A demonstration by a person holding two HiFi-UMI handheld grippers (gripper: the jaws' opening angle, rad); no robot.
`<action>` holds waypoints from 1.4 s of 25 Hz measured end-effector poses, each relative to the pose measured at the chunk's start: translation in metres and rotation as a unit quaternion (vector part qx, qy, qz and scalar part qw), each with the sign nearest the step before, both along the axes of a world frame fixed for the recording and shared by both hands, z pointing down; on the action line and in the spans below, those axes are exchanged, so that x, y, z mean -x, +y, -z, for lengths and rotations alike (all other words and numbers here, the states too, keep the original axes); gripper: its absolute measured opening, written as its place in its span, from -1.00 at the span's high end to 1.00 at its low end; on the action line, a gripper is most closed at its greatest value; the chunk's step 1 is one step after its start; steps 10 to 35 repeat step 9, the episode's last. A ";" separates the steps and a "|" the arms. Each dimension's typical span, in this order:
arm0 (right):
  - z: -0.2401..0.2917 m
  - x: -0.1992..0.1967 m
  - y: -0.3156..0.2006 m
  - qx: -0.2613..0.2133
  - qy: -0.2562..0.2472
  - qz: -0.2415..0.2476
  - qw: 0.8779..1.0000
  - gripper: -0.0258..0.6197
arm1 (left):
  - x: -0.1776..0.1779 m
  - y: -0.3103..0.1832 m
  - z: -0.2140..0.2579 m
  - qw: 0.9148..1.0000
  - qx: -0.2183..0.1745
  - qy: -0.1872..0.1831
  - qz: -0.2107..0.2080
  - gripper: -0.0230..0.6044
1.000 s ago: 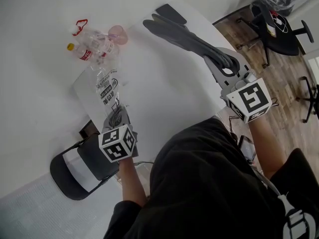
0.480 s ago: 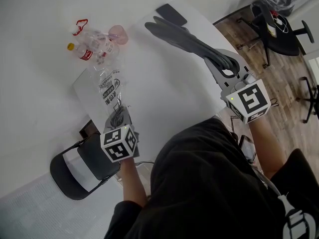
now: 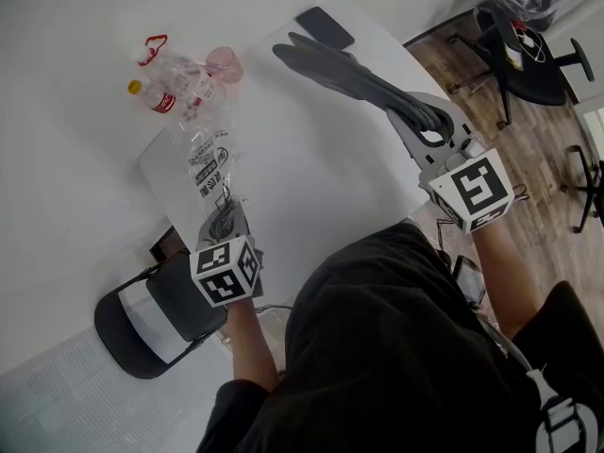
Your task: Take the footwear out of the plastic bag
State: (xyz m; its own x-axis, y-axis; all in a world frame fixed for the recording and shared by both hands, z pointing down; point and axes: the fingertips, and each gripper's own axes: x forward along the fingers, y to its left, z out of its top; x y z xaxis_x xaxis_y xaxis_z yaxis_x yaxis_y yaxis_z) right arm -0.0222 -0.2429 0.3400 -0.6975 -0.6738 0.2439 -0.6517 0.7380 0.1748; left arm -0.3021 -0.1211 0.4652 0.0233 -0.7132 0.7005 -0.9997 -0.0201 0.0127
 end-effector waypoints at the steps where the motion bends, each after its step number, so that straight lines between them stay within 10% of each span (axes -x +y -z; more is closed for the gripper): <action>1: 0.000 0.000 0.000 0.000 0.000 0.000 1.000 0.68 | 0.000 0.000 0.000 1.000 0.000 0.000 0.000 0.83; 35: 0.001 0.004 0.000 0.003 -0.001 0.003 1.000 0.68 | 0.000 -0.001 -0.001 1.000 0.003 0.002 -0.004 0.83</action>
